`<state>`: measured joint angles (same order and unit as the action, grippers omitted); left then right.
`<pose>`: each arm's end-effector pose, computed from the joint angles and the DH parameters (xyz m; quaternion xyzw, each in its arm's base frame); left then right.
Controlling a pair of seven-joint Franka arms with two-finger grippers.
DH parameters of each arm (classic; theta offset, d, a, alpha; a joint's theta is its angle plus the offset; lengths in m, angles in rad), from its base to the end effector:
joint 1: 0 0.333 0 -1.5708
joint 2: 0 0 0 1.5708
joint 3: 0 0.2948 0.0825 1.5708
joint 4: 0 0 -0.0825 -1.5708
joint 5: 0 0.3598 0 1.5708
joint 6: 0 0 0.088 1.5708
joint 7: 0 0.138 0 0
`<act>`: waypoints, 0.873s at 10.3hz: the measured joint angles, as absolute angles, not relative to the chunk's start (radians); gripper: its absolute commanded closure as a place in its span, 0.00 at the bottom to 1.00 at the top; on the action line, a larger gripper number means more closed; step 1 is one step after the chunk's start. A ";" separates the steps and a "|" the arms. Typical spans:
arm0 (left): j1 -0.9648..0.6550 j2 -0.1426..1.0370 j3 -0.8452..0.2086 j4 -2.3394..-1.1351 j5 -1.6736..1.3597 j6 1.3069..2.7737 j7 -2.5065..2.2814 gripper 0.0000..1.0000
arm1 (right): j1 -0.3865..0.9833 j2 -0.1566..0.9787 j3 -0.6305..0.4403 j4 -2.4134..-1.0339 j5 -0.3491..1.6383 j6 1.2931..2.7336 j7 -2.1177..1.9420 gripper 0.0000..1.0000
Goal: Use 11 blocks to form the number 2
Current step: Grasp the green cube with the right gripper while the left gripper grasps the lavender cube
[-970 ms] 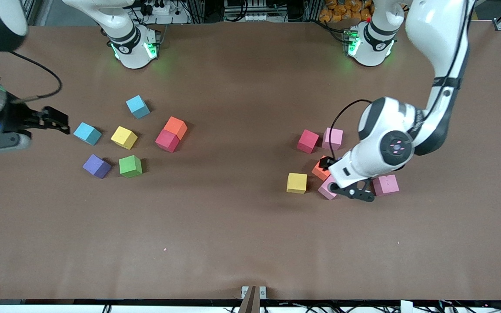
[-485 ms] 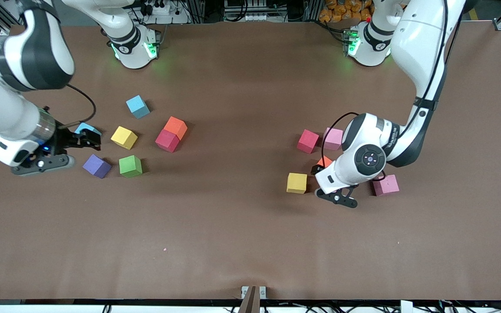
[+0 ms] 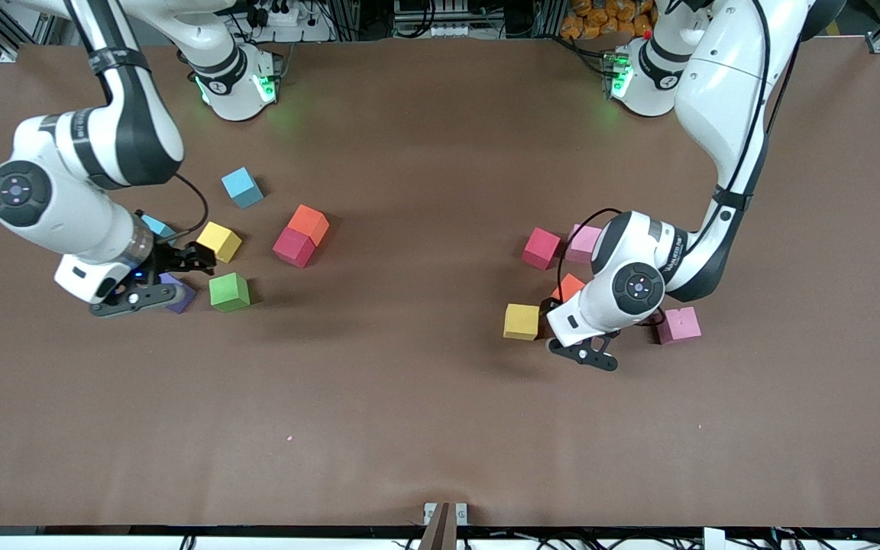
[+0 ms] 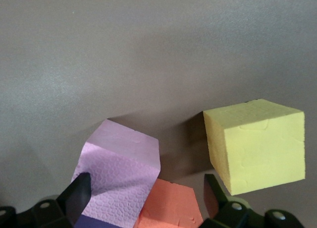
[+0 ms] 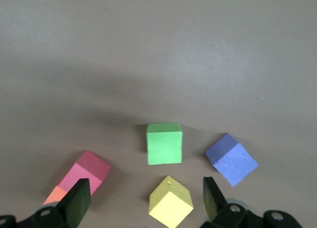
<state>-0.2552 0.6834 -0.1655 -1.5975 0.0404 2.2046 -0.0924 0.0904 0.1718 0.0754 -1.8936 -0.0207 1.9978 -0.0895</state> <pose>0.6028 -0.2562 0.1981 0.9860 -0.1593 -0.0417 0.0271 0.5587 0.0905 0.3678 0.9908 0.1315 -0.0334 0.0041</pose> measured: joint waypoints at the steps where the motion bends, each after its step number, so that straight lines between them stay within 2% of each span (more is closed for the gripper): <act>1: -0.255 0.683 -0.165 -1.597 0.041 2.205 -0.091 0.00 | 0.107 0.171 0.076 -1.895 -0.021 1.999 -0.088 0.00; 9: -0.257 0.684 -0.163 -1.595 0.139 2.208 -0.080 0.00 | 0.138 0.189 0.071 -1.904 -0.022 2.053 -0.089 0.00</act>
